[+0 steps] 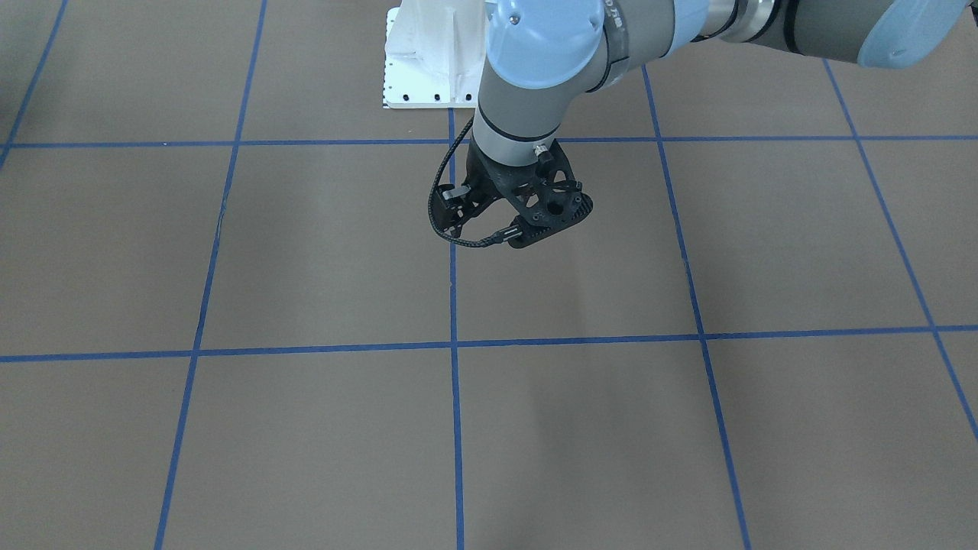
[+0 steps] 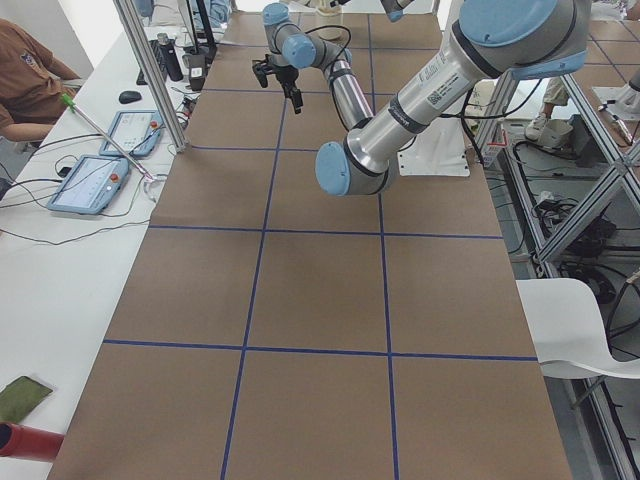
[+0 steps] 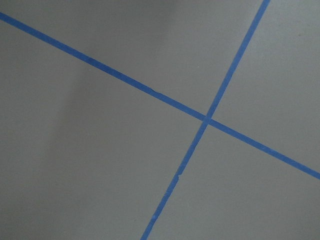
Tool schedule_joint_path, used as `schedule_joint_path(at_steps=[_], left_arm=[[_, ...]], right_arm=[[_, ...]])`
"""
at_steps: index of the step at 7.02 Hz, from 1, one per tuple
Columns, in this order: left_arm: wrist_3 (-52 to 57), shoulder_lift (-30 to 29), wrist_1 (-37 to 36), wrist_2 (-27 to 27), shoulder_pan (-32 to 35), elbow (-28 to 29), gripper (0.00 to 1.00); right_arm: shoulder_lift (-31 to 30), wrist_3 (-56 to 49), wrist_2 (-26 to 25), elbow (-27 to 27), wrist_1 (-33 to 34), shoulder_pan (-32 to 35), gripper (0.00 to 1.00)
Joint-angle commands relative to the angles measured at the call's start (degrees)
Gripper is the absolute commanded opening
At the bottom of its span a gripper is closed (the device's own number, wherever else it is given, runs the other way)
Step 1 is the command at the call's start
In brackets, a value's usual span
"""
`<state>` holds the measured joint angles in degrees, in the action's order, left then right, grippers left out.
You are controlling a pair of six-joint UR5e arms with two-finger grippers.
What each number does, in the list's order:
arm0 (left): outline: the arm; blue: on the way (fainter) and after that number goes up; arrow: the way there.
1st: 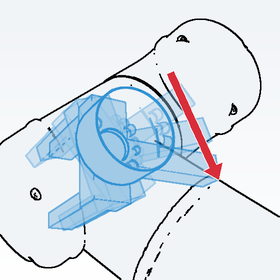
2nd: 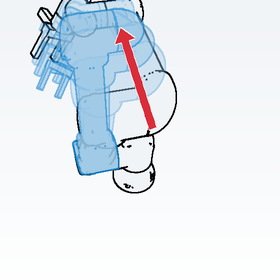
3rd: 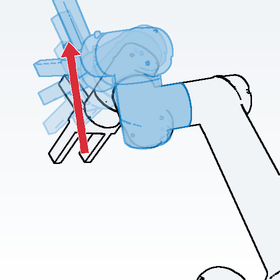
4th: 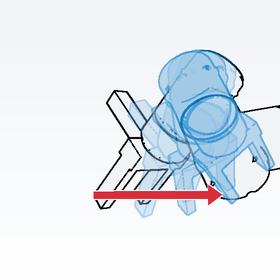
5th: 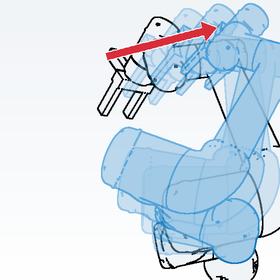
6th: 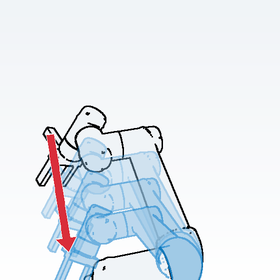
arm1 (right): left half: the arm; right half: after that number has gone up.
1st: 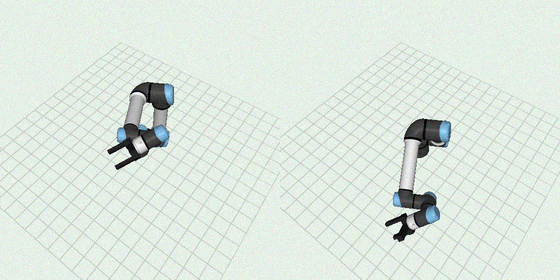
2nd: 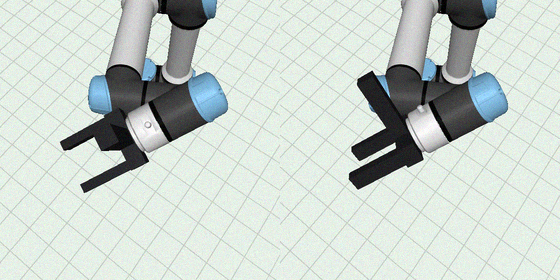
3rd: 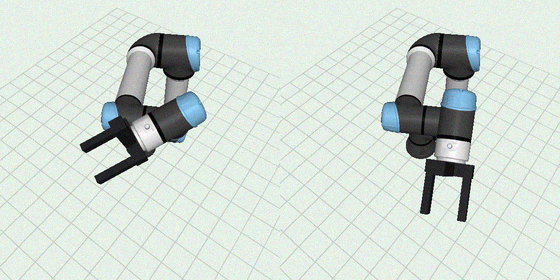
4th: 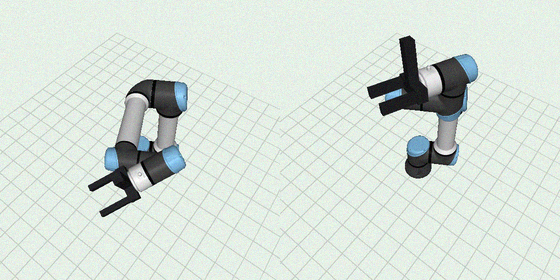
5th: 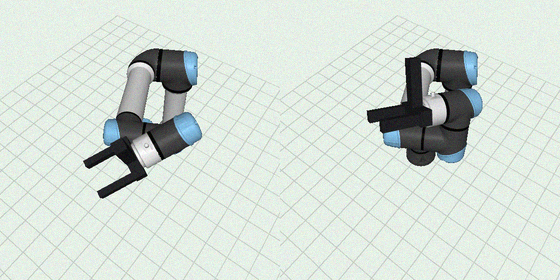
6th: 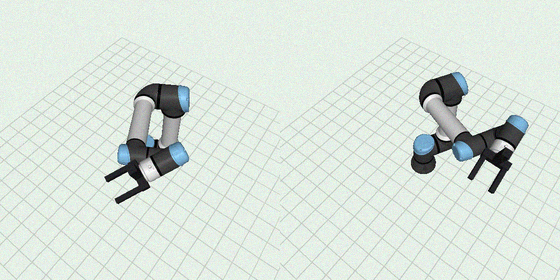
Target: Left arm hands cup to right arm to dump lemon
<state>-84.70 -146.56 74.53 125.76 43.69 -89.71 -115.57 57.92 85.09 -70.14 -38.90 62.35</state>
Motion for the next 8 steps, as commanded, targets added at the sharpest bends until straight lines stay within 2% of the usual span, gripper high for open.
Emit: schedule_joint_path(at_steps=[1, 3, 5, 7, 8], left_arm=[[0.1, -0.1, 0.0, -0.1, 0.1, 0.0, 1.00], [0.1, -0.2, 0.0, -0.1, 0.1, 0.1, 1.00], [0.0, -0.3, 0.0, -0.1, 0.1, 0.0, 1.00], [0.1, -0.3, 0.0, -1.4, 0.1, 0.0, 1.00], [0.0, -0.4, 0.0, -1.4, 0.1, 0.0, 1.00]], right_arm=[[-0.2, 3.2, 0.1, 3.1, -1.5, 0.3, 0.09], [-0.2, 9.5, 1.5, 3.7, -1.4, 0.5, 0.08], [0.9, 21.8, 9.1, 3.7, -1.4, 4.7, 0.00], [5.2, 31.9, 17.0, 5.0, -0.4, 10.8, 0.00], [6.5, 33.7, 18.3, 5.6, 1.0, 12.0, 0.00]])
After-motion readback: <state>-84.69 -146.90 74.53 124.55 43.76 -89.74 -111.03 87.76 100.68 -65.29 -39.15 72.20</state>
